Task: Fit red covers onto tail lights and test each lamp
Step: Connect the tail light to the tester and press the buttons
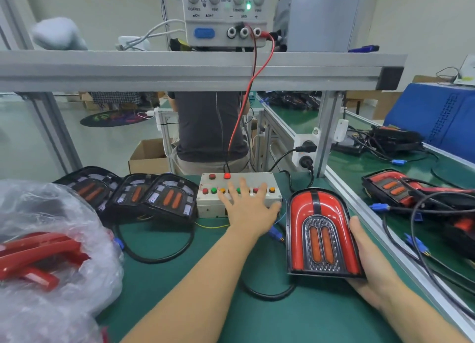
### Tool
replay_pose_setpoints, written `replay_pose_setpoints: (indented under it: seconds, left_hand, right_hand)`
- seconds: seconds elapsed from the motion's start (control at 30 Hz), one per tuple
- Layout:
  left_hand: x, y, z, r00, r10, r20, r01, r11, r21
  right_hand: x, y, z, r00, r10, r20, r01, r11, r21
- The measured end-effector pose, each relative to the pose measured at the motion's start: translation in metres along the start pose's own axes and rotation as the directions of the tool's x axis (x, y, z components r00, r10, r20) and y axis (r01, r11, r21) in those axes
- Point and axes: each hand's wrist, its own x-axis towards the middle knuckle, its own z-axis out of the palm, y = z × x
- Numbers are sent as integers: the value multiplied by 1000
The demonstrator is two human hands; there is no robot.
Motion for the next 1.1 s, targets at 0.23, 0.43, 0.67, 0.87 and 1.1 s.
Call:
replay_pose_setpoints:
  seconds: [0.23, 0.43, 0.67, 0.87, 1.1]
  left_hand:
    - [2, -1, -2, 991, -128, 39, 128, 992, 22]
    - [-1, 1, -3, 991, -116, 65, 114, 993, 26]
    - [1, 2, -8, 989, -102, 103, 96, 994, 53]
    - [4, 3, -11, 990, -87, 111, 77, 992, 99]
    - [8, 5, -11, 984, -111, 140, 97, 990, 103]
  right_hand:
    - [-2, -2, 4, 1000, 8, -11, -8, 1000, 4]
    - [-2, -2, 7, 1000, 12, -20, -11, 1000, 23]
    - [-3, -3, 7, 1000, 15, -5, -15, 999, 29]
    - [-1, -3, 6, 1000, -4, -12, 5, 997, 74]
    - [-2, -1, 4, 1000, -26, -16, 28, 995, 100]
